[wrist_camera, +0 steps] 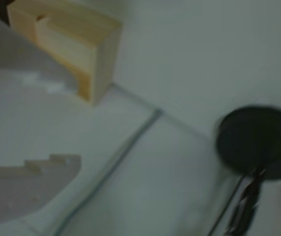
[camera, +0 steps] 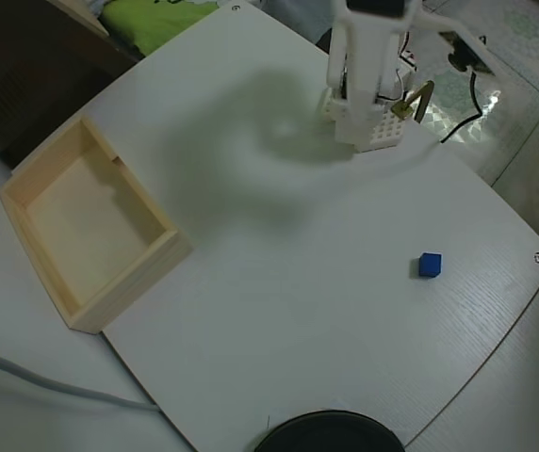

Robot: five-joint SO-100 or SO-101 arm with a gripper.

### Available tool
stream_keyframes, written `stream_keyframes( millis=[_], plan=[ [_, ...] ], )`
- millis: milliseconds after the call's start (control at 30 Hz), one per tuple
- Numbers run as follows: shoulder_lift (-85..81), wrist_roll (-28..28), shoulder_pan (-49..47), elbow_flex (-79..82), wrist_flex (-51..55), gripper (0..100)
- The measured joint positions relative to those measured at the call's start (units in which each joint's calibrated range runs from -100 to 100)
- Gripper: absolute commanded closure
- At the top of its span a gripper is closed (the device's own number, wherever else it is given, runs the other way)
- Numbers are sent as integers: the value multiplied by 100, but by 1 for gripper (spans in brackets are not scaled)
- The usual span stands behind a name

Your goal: Pick up the small blue cube and put it into the box

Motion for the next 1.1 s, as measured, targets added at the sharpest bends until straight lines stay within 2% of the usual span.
stream_keyframes(
  millis=[367,500,633,967,1100],
  plan=[
    [118,11,-980,1430,-85,88],
    [127,11,-1120,1792,-316,79],
    [135,0,-1120,2371,-725,72],
    [135,0,-1164,3910,-2183,71],
    [135,0,-1164,4425,-2388,71]
  ],
)
